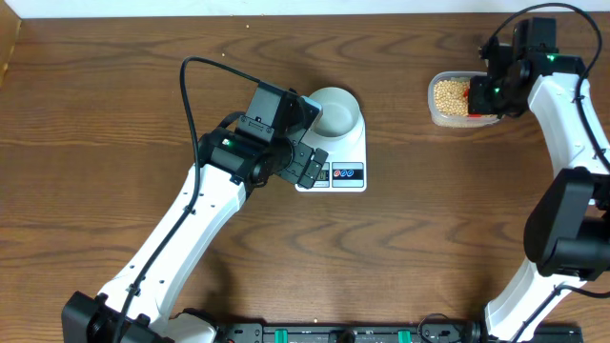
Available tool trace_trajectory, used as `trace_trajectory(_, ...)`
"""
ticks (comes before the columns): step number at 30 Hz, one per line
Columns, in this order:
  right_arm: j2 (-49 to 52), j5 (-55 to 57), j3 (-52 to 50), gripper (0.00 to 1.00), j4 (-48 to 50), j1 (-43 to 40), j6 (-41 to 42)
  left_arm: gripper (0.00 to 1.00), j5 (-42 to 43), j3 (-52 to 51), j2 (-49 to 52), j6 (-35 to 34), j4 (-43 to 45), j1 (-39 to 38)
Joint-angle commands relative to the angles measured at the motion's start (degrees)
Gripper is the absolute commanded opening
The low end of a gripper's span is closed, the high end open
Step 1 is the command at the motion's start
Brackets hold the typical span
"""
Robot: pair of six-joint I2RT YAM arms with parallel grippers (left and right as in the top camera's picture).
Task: Scoop item into bowl and weigh 50g on scale
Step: 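Dip the red scoop into the soybean tub with the right gripper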
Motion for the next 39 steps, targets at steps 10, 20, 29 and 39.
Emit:
trace_trajectory(10, 1.31, -12.24, -0.76, 0.01, 0.66, -3.17, 5.25, 0.98, 0.09, 0.04, 0.35, 0.35, -0.13, 0.22)
trace_trajectory(20, 5.14, -18.49, -0.83, 0.01, 1.51, -4.24, 5.42, 0.98, 0.09, 0.04, 0.35, 0.35, -0.15, 0.22)
trace_trajectory(29, 5.16, -20.98, -0.9, 0.01, 1.86, -7.76, 5.62, 0.98, 0.09, 0.04, 0.35, 0.35, -0.15, 0.22)
trace_trajectory(39, 5.16, -23.21, -1.44, 0.01, 1.9, -9.51, 5.64, 0.98, 0.09, 0.04, 0.35, 0.35, -0.15, 0.22)
